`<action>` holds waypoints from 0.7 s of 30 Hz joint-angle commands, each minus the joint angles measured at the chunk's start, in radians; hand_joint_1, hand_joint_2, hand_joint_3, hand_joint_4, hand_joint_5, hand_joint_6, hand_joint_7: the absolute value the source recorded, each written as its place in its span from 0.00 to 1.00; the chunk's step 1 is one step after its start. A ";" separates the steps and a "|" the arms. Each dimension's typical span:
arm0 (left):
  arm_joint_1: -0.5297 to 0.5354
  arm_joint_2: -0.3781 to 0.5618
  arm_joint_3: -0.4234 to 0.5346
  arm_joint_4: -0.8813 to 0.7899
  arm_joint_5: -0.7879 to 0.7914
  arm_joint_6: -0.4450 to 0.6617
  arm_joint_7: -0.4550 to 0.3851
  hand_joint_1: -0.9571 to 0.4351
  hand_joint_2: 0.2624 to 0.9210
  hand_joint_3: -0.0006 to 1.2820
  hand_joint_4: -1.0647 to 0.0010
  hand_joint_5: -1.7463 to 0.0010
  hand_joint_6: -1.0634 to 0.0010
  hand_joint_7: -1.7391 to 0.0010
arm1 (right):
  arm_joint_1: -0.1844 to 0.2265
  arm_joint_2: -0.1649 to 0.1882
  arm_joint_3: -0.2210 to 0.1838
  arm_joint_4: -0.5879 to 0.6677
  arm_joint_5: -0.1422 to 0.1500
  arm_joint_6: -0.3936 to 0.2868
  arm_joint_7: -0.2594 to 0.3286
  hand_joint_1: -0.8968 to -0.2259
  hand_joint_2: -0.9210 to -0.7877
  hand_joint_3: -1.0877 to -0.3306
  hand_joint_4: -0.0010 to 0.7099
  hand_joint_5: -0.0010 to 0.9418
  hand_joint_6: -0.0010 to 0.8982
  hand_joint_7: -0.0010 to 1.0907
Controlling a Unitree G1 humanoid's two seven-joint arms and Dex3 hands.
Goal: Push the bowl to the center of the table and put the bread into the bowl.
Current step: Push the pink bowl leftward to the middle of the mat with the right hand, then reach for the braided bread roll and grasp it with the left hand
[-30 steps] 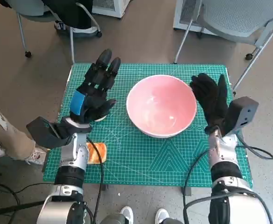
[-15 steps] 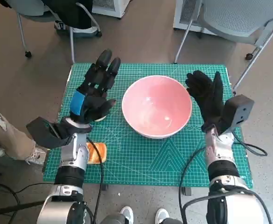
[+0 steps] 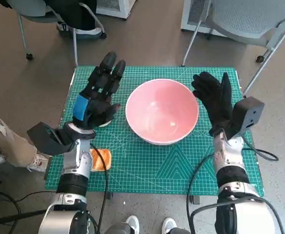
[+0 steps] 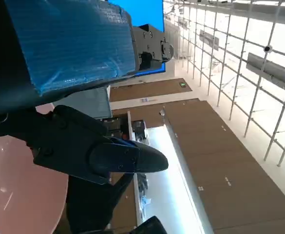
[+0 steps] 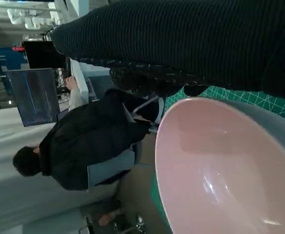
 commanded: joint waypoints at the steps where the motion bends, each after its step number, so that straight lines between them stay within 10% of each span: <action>1: 0.023 0.009 0.003 -0.031 -0.007 0.010 0.003 0.28 1.00 0.17 0.99 1.00 0.82 1.00 | -0.004 -0.022 -0.018 -0.019 0.021 -0.008 0.020 0.44 0.00 0.33 0.30 0.00 0.28 0.07; 21: 0.018 0.000 -0.005 -0.051 -0.002 0.018 0.006 0.28 1.00 0.17 0.99 1.00 0.82 1.00 | 0.091 0.069 0.038 -0.332 0.101 -0.284 0.223 0.37 0.00 0.40 0.28 0.00 0.29 0.08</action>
